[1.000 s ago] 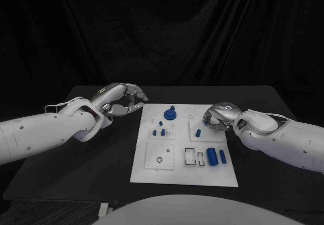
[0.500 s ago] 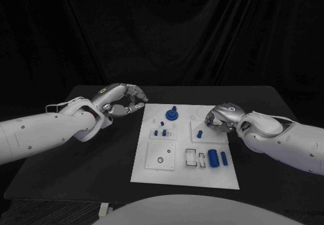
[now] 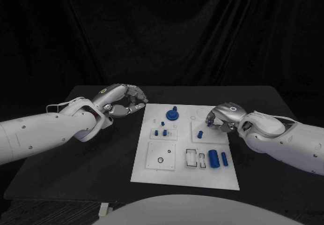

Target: Assemble the parts on the task board

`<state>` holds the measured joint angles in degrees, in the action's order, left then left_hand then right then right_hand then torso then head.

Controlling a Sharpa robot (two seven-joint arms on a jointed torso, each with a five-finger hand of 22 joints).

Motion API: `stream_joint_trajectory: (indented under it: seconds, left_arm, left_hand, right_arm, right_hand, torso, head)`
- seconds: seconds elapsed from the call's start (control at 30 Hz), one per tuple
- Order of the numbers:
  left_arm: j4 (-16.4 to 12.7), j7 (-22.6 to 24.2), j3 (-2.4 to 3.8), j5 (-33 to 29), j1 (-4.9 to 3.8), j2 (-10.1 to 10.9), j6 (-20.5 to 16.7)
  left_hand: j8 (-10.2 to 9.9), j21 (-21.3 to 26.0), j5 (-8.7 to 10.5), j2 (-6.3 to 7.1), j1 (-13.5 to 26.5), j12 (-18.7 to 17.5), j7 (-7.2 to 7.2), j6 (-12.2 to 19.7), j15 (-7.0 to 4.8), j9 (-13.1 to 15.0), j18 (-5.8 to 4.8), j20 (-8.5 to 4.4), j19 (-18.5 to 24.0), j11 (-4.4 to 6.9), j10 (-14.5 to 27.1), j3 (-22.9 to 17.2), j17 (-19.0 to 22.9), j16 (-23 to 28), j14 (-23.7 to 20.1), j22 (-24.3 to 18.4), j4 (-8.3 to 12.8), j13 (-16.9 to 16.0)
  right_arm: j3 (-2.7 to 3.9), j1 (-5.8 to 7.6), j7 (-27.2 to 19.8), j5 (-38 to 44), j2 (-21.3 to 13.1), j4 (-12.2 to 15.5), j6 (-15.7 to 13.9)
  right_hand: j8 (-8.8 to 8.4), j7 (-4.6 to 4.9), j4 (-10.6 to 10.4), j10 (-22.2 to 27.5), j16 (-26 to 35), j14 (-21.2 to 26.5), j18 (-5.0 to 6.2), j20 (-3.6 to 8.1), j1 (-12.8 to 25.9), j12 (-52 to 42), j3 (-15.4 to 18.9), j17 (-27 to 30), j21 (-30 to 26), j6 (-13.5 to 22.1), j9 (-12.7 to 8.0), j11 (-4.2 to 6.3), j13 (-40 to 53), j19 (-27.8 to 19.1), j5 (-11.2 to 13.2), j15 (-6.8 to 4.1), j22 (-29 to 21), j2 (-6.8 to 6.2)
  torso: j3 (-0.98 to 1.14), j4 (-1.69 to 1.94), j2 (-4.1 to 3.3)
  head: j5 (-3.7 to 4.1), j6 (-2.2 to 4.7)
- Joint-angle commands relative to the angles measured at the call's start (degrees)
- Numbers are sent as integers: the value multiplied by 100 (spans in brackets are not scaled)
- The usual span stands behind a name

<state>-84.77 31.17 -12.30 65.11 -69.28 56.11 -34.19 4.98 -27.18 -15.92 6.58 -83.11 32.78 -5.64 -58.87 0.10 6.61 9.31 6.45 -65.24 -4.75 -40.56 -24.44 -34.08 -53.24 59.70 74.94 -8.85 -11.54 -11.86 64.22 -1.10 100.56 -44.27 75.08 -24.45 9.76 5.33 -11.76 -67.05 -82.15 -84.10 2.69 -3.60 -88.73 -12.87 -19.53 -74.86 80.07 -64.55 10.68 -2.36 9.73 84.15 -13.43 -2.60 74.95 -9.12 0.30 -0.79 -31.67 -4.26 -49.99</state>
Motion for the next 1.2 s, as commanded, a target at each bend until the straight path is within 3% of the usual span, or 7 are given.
stream_joint_trajectory:
  seconds: [0.03, 0.27, 0.6, 0.93, 1.2]
  left_arm:
    - [-1, 0, 6, -43, 10, -15, 63]
    - [2, -14, 6, -43, 13, -16, 86]
    - [15, -59, 6, -28, 15, -23, 142]
    - [54, -134, 6, 44, 18, -54, 220]
    - [89, -159, 6, 52, 51, -81, 270]
  left_hand:
    - [34, -24, -34, -9, -51, -18, -2, -40, 19, 5, 14, -9, 4, -9, -48, 1, 10, 29, 30, 259, 34, 8]
    - [38, -28, -33, -11, -52, -19, -4, -47, 18, 7, 14, -9, 4, -9, -49, 3, 11, 30, 30, 260, 35, 12]
    - [40, -25, -33, -13, -55, -20, -6, -49, 18, 8, 15, -9, 8, -9, -52, 4, 12, 31, 29, 258, 37, 15]
    - [39, 16, -30, -13, -58, -22, -7, -47, 18, 8, 21, -10, 26, -9, -54, 7, 13, 32, 28, 250, 39, 19]
    - [37, 40, -21, -14, -58, -24, -7, -41, 19, 7, 24, -10, 39, -11, -54, 10, 15, 36, 24, 244, 39, 24]
  right_arm:
    - [8, 50, 78, 27, -35, 42, -193]
    - [8, 150, 97, 27, -104, 167, -245]
    - [8, 450, 202, 27, -300, 570, -233]
    - [8, 778, 342, 27, -562, 1311, -182]
    - [8, 861, 385, 57, -531, 1957, 78]
  right_hand:
    - [7, 5, 5, -41, -17, -255, -39, -45, 18, 24, -4, -1, 17, -12, 104, 4, -9, 103, 27, 46, 1203, 6]
    - [8, 6, 2, -46, -17, -255, -41, -47, 23, 30, -5, 0, 23, -15, 106, 4, -14, 106, 37, 50, 1204, 9]
    - [7, 7, -4, -54, -20, -257, -42, -52, 35, 40, -1, -5, 26, -18, 109, 1, -23, 107, 54, 57, 1205, 4]
    - [7, 13, -11, -70, -20, -257, -40, -61, 44, 55, -1, -4, 19, -23, 114, -3, -36, 104, 80, 72, 1203, 0]
    - [6, 19, -15, -79, -14, -255, -37, -66, 48, 63, -4, 8, 4, -25, 116, -9, -44, 96, 89, 80, 1198, 3]
  torso:
    - [1, 2, -3]
    - [1, 2, -2]
    - [1, 2, -2]
    - [0, 1, -2]
    - [0, 2, -2]
  head:
    - [0, -1]
    - [6, -1]
    - [7, -1]
    - [-40, -1]
    - [-116, -1]
